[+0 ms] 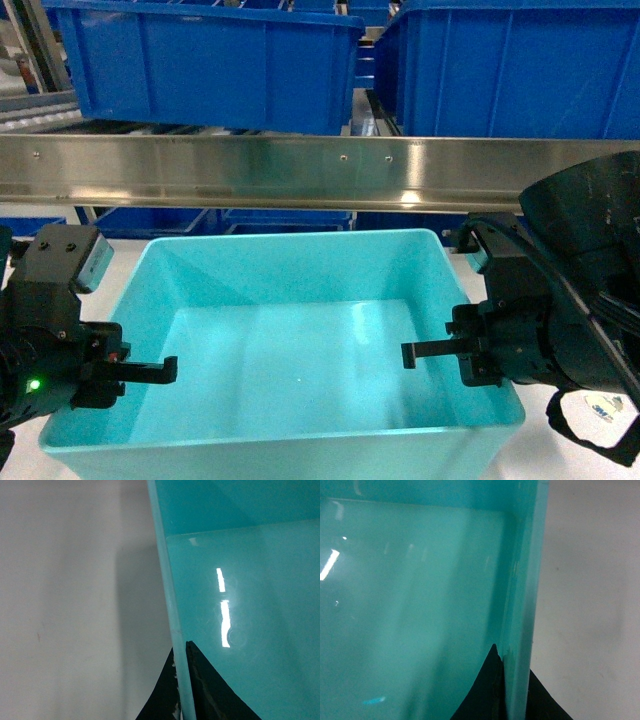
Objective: Organize blue bins on left shelf correctly
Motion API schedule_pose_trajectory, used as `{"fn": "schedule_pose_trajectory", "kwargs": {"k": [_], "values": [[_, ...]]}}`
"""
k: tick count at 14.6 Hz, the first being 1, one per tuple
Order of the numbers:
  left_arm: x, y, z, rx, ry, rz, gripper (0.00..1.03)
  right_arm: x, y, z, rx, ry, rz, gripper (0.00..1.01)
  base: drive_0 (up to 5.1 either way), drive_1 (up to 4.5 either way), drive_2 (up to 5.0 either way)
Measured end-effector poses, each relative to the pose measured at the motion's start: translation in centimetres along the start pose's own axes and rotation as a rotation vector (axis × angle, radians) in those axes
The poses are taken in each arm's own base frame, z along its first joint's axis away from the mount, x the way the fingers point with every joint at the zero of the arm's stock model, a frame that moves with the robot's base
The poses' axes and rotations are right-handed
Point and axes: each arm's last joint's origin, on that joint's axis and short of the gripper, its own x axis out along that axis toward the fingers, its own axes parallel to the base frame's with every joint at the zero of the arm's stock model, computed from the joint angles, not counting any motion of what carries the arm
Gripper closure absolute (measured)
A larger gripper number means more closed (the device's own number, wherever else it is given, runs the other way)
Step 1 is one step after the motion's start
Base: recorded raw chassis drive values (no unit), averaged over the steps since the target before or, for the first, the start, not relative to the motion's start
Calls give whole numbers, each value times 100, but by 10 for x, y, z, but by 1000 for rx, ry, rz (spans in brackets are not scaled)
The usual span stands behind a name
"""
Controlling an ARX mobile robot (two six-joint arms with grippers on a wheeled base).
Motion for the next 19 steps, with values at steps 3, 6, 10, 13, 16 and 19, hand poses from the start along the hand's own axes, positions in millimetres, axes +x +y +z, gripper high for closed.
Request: {"fn": "schedule_pose_trajectory", "kwargs": {"k": [3,6,10,13,16,19], "values": [[-29,-5,-1,15,-60,-26,101,-38,3,-11,2,-55,-5,99,0,0,0],[-58,-8,13,9,-167,-38,101,-78,6,0,5,-161,11,99,0,0,0],[-80,-7,20,9,-203,-46,101,-105,8,2,-2,-241,37,99,0,0,0],[-82,-8,21,9,-215,-48,101,-108,6,1,4,-268,50,99,0,0,0],[-82,-8,21,9,-215,-48,101,-108,6,1,3,-271,51,99,-269,-10,281],[-82,-9,21,10,-215,-51,101,-108,5,1,5,-269,53,99,-412,-28,440]]}}
